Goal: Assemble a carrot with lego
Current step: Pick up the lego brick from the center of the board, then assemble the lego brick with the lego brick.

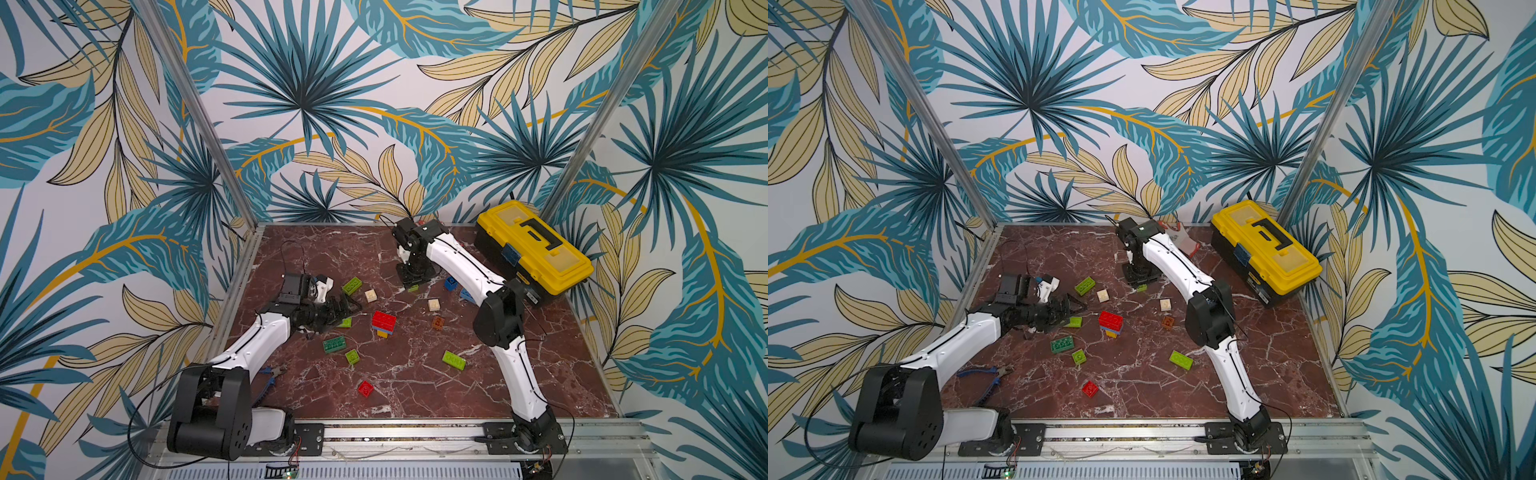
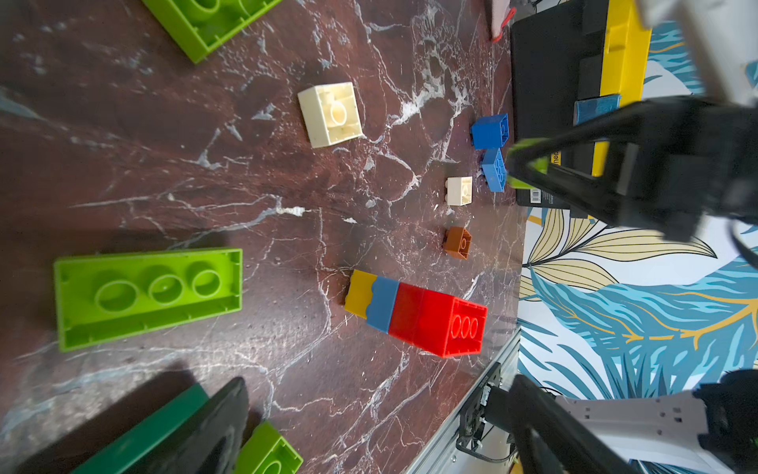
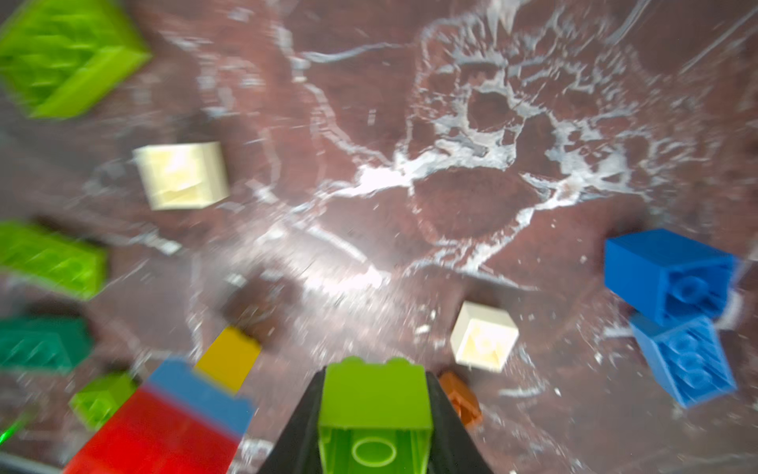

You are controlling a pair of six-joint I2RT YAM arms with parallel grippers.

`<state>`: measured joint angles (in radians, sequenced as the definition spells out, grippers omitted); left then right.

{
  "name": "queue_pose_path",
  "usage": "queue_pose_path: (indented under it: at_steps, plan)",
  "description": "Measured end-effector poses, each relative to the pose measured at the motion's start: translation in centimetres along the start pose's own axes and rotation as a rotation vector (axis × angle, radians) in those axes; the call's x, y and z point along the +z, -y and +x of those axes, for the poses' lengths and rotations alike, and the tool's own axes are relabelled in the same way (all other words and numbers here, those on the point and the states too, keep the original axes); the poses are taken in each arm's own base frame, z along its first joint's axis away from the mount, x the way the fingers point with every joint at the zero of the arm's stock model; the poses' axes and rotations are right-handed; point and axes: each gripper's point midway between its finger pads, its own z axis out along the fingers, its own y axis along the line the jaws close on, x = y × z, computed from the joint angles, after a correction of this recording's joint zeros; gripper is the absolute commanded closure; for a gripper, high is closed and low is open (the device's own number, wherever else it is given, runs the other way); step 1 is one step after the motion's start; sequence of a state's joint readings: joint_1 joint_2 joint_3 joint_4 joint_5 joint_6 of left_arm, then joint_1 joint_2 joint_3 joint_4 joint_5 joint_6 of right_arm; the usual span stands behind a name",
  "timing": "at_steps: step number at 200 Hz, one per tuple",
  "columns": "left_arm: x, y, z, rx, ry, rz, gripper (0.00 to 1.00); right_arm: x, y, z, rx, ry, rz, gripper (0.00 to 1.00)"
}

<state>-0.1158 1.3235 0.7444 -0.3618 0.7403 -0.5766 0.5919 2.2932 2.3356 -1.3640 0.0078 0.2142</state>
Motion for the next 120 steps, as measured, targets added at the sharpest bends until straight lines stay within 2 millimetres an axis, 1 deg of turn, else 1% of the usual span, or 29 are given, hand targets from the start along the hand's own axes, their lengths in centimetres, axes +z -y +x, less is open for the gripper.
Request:
queue_pose_path:
  at_steps: [17, 26, 35, 47, 64, 91, 120]
  plan:
    - [-0.2, 0.1, 0.1, 0.0, 0.004, 0.002, 0.0, -4.0, -1.5, 0.7, -0.065, 0.061, -0.017, 0.71]
    - [-0.4, 0.3, 0.0, 0.004, 0.011, 0.004, 0.01, -5.8, -2.3, 1.1, -0.101, 0.09, -0.026, 0.7]
    - [-0.6, 0.5, 0.0, 0.009, 0.018, 0.006, 0.01, -7.1, -3.1, 1.6, -0.137, 0.108, -0.034, 0.7]
    - [-0.9, 0.8, 0.0, 0.016, 0.028, 0.005, 0.01, -8.1, -4.2, 2.3, -0.194, 0.121, -0.041, 0.7]
    - [-1.3, 1.0, 0.2, 0.026, 0.041, 0.005, 0.01, -8.5, -5.9, 3.3, -0.285, 0.117, -0.043, 0.68]
    - [-1.3, 0.5, 0.7, 0.017, 0.035, -0.005, 0.01, -8.1, -8.3, 4.7, -0.403, 0.092, -0.05, 0.68]
    - [-0.9, -0.6, 1.6, -0.005, 0.013, -0.023, 0.01, -7.4, -9.8, 5.5, -0.493, 0.074, -0.049, 0.68]
